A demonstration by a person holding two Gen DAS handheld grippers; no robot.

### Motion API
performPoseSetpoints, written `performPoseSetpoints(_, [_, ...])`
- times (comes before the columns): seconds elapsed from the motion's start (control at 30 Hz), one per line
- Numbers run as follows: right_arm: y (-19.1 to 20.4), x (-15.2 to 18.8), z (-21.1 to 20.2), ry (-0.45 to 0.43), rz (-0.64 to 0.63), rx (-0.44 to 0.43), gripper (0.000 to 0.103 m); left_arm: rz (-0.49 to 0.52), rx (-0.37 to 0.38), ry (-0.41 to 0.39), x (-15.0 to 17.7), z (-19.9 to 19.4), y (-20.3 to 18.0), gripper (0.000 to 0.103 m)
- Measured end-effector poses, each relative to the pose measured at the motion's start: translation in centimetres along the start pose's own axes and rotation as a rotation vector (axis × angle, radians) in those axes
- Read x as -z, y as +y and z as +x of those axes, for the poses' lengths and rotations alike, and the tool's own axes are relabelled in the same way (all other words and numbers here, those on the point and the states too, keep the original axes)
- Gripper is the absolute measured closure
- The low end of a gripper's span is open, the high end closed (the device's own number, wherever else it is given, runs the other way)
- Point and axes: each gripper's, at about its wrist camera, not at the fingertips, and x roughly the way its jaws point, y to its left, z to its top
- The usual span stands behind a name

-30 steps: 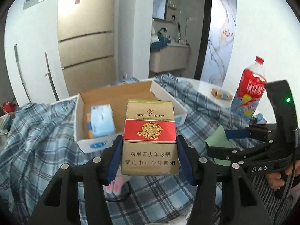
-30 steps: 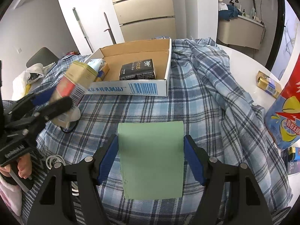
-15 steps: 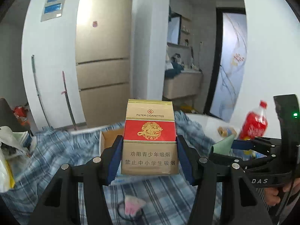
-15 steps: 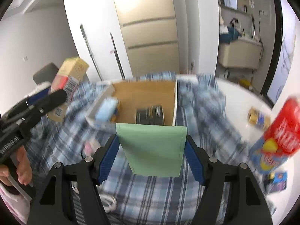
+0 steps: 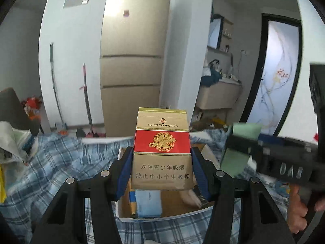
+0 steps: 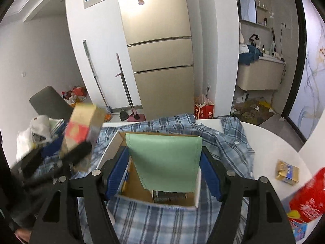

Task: Organize soft objects
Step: 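Carry the red-gold pack and green card over the box and release them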

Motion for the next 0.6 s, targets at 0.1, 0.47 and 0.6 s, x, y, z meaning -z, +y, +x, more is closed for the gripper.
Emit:
performPoseSetpoints(0.1, [-0.3, -0.7, 2.7, 0.007, 0.014, 0.022, 0.034, -0.004, 0.002, 0.053, 1.3, 2.1, 0.5, 0.045])
performPoseSetpoints(0.47, [-1.2, 0.5, 9.8, 0.112, 0.028, 0.05, 0.034, -0.014, 0.002, 0.197, 4.3, 6.5, 1.4, 0.045])
performPoseSetpoints(0.6, [-1.7, 1.2, 10.9, 0.145, 0.051, 0.026, 0.034, -0.018, 0.001, 0.223, 5.1, 7.2, 1.5, 0.045])
